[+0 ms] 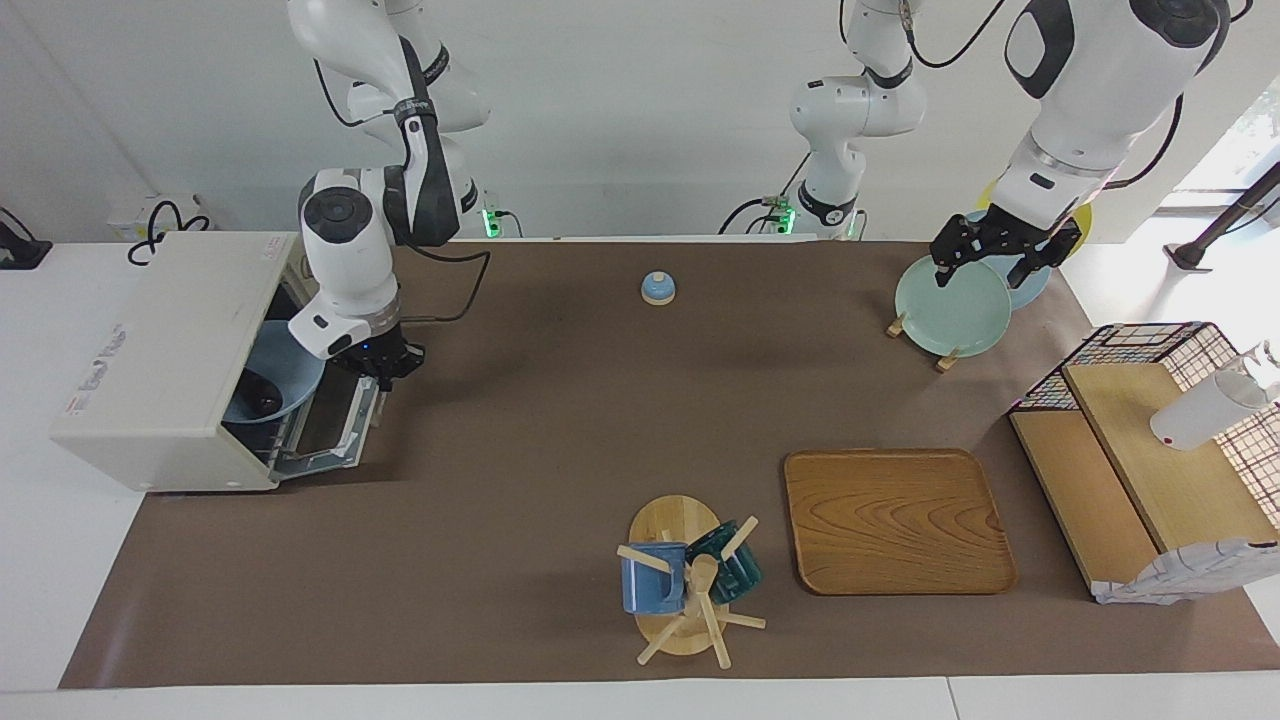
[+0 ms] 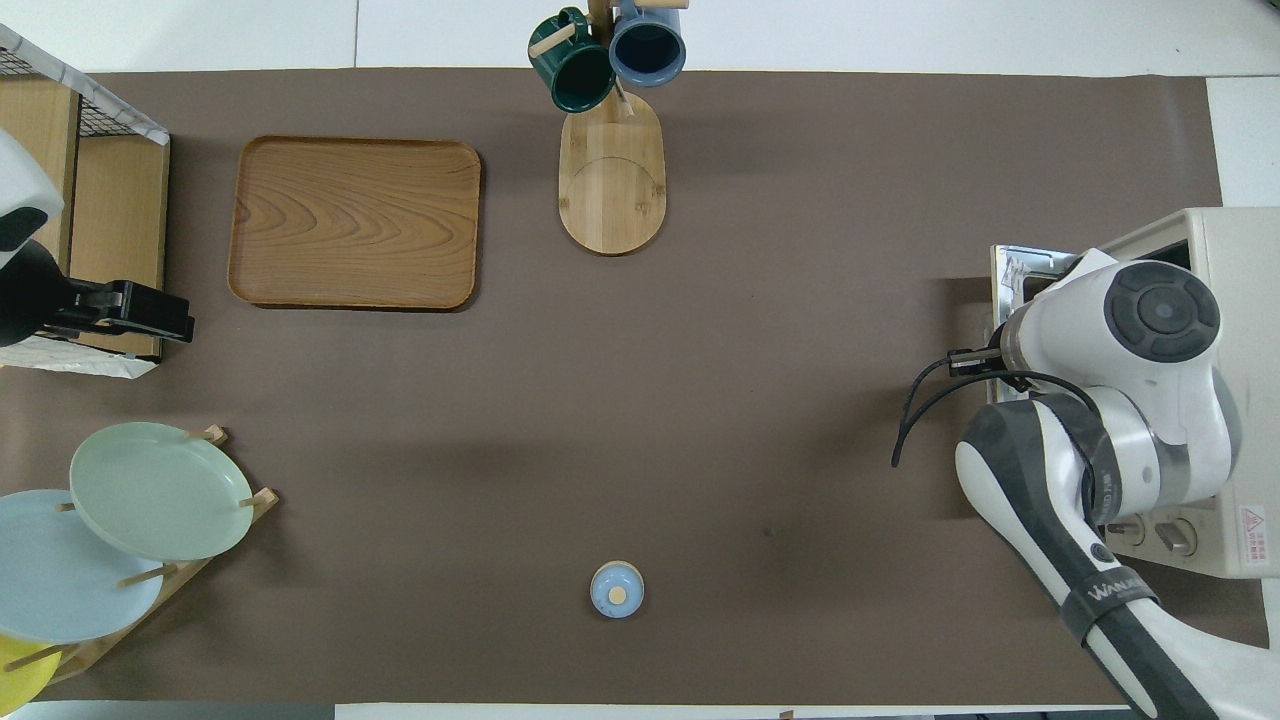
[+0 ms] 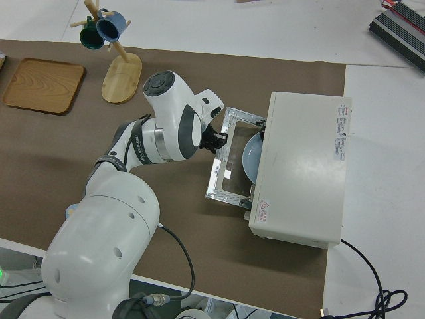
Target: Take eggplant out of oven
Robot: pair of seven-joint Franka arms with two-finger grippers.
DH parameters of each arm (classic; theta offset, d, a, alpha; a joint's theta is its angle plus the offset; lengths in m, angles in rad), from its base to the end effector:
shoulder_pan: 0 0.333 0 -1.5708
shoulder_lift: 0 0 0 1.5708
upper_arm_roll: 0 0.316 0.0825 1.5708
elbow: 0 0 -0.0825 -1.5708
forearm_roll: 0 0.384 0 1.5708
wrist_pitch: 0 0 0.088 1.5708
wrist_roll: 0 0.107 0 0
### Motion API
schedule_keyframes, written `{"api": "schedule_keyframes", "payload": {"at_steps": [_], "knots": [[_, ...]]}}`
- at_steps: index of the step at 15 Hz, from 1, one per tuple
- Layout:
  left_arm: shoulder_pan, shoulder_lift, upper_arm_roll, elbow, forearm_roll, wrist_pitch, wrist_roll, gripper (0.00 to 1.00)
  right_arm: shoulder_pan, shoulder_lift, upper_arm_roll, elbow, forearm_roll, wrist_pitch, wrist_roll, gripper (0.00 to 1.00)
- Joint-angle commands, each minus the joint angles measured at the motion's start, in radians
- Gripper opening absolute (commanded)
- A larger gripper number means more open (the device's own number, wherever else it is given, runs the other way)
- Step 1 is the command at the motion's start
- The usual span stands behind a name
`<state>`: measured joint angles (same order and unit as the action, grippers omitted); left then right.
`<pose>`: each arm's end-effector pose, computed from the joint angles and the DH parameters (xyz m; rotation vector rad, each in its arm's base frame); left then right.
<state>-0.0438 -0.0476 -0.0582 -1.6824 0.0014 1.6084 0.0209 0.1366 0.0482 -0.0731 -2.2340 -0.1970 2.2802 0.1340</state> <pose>0.5382 -0.0556 0.6010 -3.1302 0.1925 0.0412 0.5297 0.0291 0.3497 2.9880 0.0871 0.0194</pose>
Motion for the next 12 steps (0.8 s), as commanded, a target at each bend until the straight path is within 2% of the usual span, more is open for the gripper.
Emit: {"api": "schedule_keyframes", "payload": {"at_steps": [1, 9, 11, 12], "knots": [[0.008, -0.018, -0.005, -0.017, 0.02, 0.001, 0.007, 1.0, -0.022, 0.01, -0.01, -0.044, -0.002, 0.073, 0.021, 0.0], [0.008, -0.018, -0.005, -0.017, 0.02, 0.001, 0.007, 1.0, 0.056, 0.005, -0.005, -0.043, 0.096, 0.047, 0.087, 0.0], [0.008, -0.018, -0.005, -0.017, 0.02, 0.001, 0.007, 1.0, 0.067, 0.01, -0.005, 0.064, 0.099, -0.096, 0.088, 0.0], [0.008, -0.018, -0.005, -0.017, 0.02, 0.001, 0.007, 1.0, 0.069, 0.007, -0.005, 0.106, 0.099, -0.16, 0.09, 0.03]]}}
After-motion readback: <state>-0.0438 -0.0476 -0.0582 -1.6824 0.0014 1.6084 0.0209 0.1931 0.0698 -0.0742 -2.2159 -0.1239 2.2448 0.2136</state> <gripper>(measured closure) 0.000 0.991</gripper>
